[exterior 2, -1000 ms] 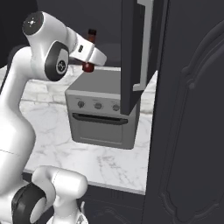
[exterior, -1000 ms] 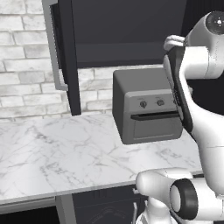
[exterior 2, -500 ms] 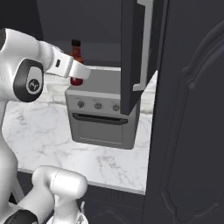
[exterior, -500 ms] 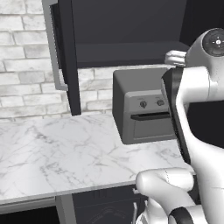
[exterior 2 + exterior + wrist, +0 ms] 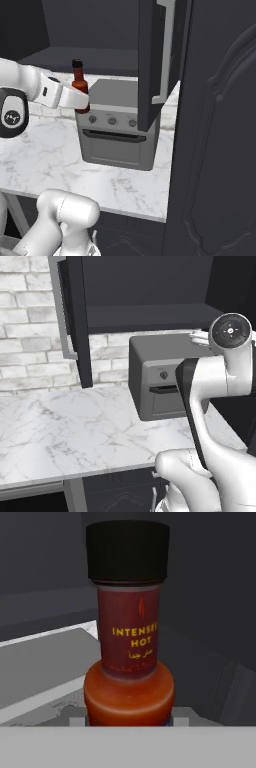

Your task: Move the ketchup and condiment bottle from the cabinet to the dining counter.

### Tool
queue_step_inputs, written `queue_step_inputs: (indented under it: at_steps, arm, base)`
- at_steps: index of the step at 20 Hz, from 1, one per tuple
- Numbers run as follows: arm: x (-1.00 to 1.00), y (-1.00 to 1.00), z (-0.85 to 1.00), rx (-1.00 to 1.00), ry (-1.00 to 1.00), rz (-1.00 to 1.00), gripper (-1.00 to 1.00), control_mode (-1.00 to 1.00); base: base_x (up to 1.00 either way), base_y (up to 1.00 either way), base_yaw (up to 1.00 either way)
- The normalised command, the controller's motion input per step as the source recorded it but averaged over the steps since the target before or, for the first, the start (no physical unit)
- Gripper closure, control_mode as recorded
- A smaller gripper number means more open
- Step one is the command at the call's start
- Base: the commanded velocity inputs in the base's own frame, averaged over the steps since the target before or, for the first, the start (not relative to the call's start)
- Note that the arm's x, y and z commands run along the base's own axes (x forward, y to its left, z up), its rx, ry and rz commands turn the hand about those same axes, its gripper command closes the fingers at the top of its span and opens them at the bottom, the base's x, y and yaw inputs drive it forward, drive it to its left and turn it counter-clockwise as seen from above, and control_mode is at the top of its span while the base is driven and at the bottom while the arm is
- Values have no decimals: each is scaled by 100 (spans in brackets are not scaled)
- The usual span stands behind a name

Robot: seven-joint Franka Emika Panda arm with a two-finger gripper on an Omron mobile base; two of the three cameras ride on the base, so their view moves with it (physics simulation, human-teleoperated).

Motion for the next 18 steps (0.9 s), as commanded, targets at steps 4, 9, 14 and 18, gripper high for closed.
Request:
queue_step_inputs:
  at_steps: [4,9,14,18]
  arm:
    - [-11,0,-20,-7,0,-16,100,-100]
    - [-30,7,-8,0,8,-6,100,-100]
    - [-40,10,0,2,6,-3,100,-100]
    - [-40,8,-4,1,0,-1,100,-100]
  base:
    - [0,0,0]
    - [0,0,0]
    - [0,0,0]
    - [0,0,0]
